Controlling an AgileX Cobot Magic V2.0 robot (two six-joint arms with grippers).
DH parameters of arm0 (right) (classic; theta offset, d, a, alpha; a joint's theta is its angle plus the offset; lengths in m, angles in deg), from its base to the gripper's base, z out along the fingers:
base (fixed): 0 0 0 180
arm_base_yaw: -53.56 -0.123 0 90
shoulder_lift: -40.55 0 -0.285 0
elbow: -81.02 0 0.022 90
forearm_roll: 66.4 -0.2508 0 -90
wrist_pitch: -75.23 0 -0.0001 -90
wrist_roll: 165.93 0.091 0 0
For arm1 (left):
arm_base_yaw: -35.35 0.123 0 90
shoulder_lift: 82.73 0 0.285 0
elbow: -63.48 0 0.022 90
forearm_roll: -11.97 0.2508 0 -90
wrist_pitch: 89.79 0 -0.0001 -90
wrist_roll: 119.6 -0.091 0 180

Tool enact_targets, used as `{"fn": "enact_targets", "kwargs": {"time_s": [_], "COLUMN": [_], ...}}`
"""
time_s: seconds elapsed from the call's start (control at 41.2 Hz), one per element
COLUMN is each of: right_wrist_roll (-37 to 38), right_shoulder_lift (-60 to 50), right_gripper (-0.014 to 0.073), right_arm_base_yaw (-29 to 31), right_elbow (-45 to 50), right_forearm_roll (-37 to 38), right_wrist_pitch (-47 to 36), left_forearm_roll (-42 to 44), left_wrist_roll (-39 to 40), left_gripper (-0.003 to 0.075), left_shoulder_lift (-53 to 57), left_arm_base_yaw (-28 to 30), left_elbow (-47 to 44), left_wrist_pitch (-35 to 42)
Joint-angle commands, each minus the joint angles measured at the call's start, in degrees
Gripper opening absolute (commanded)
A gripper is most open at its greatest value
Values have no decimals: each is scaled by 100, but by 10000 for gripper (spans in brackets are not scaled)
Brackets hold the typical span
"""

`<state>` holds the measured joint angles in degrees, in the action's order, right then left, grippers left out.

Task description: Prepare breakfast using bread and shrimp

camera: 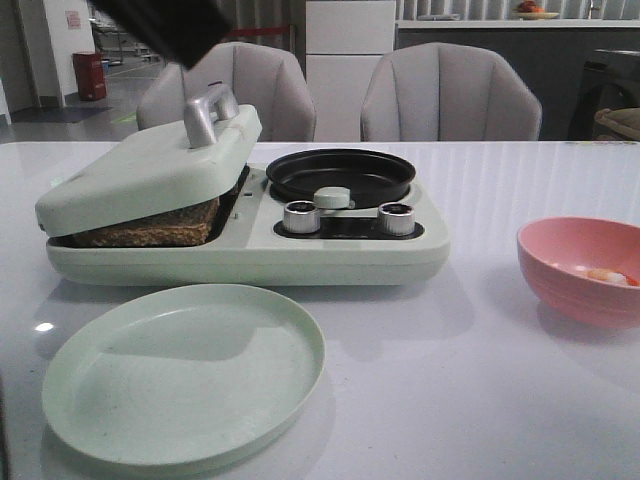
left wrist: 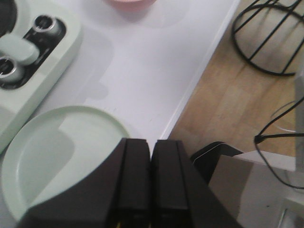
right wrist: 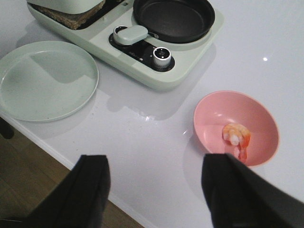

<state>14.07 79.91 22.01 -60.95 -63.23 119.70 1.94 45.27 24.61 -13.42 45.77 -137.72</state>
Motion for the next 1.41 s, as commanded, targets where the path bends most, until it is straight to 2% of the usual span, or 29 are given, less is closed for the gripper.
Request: {"fn": "enact_targets", "kwargs": {"time_s": [0.0, 0.097, 0.194, 0.461, 0.703, 0.825, 0.995, 1.067, 1.213, 1.383], "right_wrist_roll": [0, 0, 0, 177, 496, 496, 283, -66, -1014, -1916], "right_shoulder_lift": [10, 10, 10, 220, 1233, 1731, 2497, 2796, 3435, 4270], "right_gripper": [526, 526, 526, 526, 526, 526, 526, 526, 526, 526], "right_arm_base_yaw": [7, 7, 7, 11, 344, 903, 2014, 2443, 3356, 4143], "right_elbow": [-150, -150, -150, -150, -356, -734, -1218, -1363, -1566, -1778], "right_forearm_roll": [95, 95, 95, 42, 323, 348, 140, -193, -1401, -2384], "right_wrist_pitch": [-406, -406, -406, -537, -380, -128, 353, 380, 372, 340], "left_forearm_roll": [913, 1585, 1872, 1813, 1813, 1813, 1813, 1813, 1813, 1813], "left_wrist_roll": [1250, 2006, 2353, 2367, 2367, 2367, 2367, 2367, 2367, 2367], "left_gripper": [101, 101, 101, 101, 101, 101, 101, 101, 101, 101], "left_shoulder_lift": [523, 965, 1479, 2390, 2433, 2433, 2433, 2433, 2433, 2433], "left_arm_base_yaw": [-86, -86, -86, -86, -86, -86, -86, -86, -86, -86], "left_elbow": [-105, -378, -678, -1017, -1017, -1017, -1017, -1017, -1017, -1017], "left_wrist_pitch": [464, 475, 485, 583, 677, 677, 677, 677, 677, 677]}}
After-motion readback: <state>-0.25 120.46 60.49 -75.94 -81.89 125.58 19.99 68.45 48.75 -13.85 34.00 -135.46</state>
